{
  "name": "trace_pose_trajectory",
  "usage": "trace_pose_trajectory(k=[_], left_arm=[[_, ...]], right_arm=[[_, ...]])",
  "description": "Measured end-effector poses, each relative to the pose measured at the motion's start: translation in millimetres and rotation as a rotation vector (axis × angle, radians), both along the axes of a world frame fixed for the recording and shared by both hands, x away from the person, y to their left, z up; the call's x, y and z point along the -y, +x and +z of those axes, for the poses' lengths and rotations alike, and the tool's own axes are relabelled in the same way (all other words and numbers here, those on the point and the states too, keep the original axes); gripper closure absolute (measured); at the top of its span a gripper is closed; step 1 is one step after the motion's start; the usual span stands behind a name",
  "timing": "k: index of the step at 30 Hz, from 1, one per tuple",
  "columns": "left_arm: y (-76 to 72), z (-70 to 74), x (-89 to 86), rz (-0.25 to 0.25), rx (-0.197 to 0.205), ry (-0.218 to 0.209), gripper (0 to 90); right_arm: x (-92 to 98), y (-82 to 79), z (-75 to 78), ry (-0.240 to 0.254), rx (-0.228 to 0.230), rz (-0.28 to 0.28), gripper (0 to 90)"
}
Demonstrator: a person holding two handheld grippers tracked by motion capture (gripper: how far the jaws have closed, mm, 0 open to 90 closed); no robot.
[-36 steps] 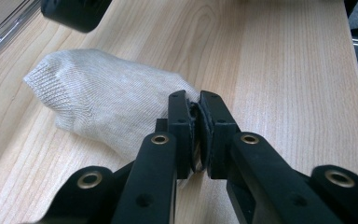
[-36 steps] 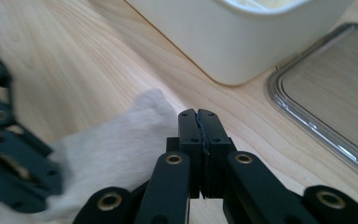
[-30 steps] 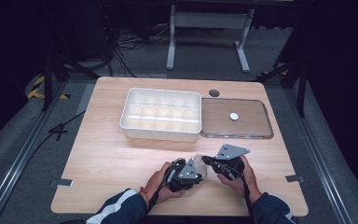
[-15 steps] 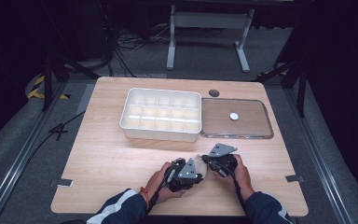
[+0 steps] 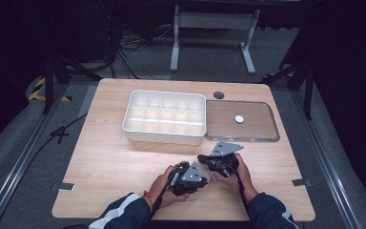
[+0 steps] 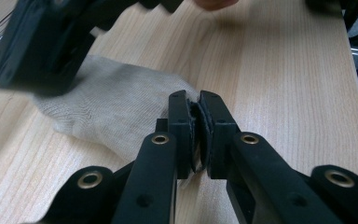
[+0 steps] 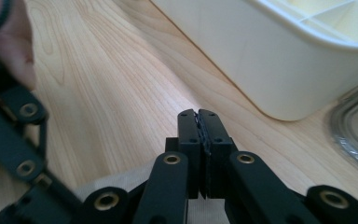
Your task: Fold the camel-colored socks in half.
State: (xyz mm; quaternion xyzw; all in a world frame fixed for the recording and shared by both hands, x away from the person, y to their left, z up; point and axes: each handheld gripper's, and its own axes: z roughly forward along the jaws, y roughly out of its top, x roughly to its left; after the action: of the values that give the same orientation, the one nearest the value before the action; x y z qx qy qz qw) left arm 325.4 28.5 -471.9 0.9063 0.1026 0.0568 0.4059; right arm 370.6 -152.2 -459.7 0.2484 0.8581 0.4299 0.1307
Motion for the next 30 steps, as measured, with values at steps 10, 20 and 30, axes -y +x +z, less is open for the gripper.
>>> trace_pose_trajectory(k=[10, 20, 30], left_arm=[[-1.0, -0.2, 0.3, -0.002, -0.001, 0.001, 84.0], [-4.2, 0.8, 0.7, 0.008, 0.034, 0.003, 83.5], [-2.7, 3.8, -1.1, 0.016, 0.009, -0.036, 74.6]], right_arm=[[-10.9, 16.3, -19.9, -0.085, -0.056, -0.056, 90.0], [13.9, 24.7, -15.3, -0.047, -0.066, -0.128, 87.0], [25.0, 18.8, 0.5, -0.009, -0.038, -0.126, 82.4]])
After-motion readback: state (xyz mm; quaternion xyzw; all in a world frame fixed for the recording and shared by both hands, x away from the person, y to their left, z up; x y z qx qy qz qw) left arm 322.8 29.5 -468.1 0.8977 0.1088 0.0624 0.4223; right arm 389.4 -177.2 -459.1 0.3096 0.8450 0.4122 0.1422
